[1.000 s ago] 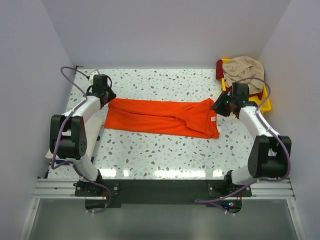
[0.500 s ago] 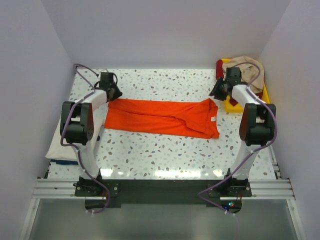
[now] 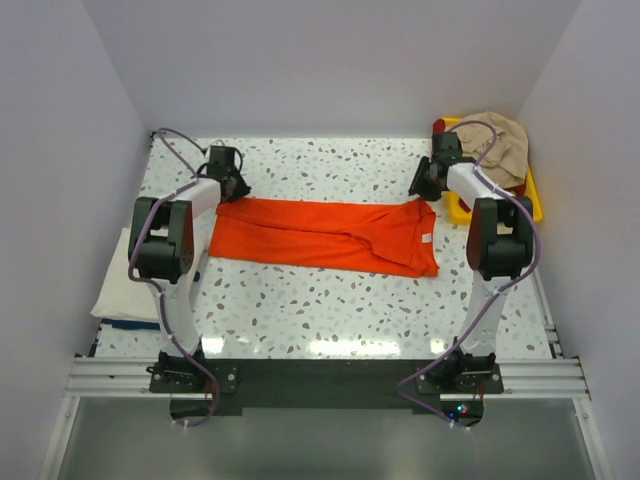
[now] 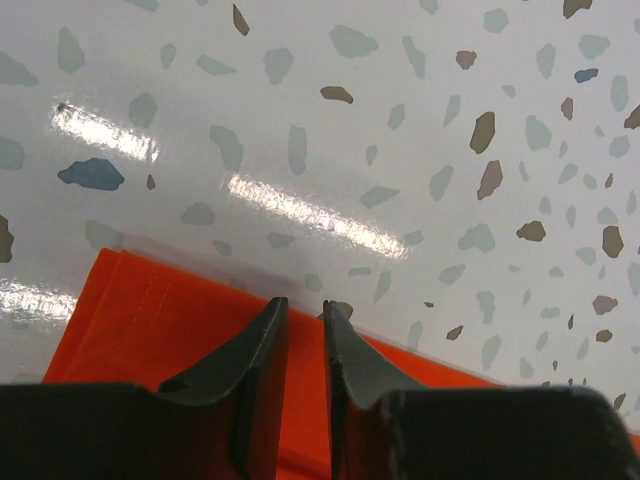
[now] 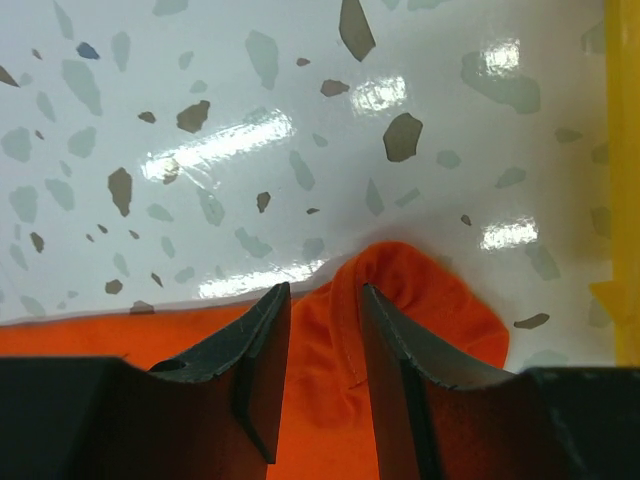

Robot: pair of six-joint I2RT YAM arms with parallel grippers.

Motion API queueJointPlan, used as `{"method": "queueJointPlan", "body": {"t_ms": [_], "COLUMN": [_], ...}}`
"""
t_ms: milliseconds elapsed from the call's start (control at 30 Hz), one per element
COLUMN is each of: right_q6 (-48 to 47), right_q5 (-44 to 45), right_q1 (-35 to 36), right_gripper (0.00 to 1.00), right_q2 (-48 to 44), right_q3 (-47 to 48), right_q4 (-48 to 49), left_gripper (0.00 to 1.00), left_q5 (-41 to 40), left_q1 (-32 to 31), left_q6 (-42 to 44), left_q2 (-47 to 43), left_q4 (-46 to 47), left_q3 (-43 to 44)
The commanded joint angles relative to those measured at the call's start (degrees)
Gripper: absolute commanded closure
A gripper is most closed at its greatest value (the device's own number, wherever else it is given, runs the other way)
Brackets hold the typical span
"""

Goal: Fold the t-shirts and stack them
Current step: Fold the tshirt

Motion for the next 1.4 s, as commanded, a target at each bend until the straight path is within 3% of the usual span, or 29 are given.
{"method": "queueJointPlan", "body": {"t_ms": [0, 533, 800, 1167, 1367], "right_q6": [-1.81, -1.99, -1.02, 0.56, 0.82], "right_q5": [3.32, 5.26, 4.55, 6.31, 7.18], "right_q1": [-0.04, 0.13, 0.05, -2.06, -2.24], "right_gripper": [0.62, 0.77, 1.0, 1.0, 1.0], "right_q2": [0.29, -0.06, -0.33, -4.02, -4.81], "right_q3": [2.34, 1.2, 1.9, 2.25, 1.29], "right_q4": [-2.26, -3.67, -4.02, -3.67, -3.32], "left_gripper": [0.75, 0.81, 0.85, 1.0, 1.0], "left_q5": [-0.81, -2.57, -2.74, -3.27, -3.27], "left_q1": [-0.13, -0.22, 0.04, 0.57, 0.75], "left_q6": [0.72, 0.45, 0.45, 0.28, 0.1], "left_q2": [0.65, 2.41, 3.03, 3.29, 3.64], "left_q4": [0.54, -0.69, -0.87, -1.05, -1.05], "left_q3": [2.65, 2.21, 2.21, 2.12, 1.95]}}
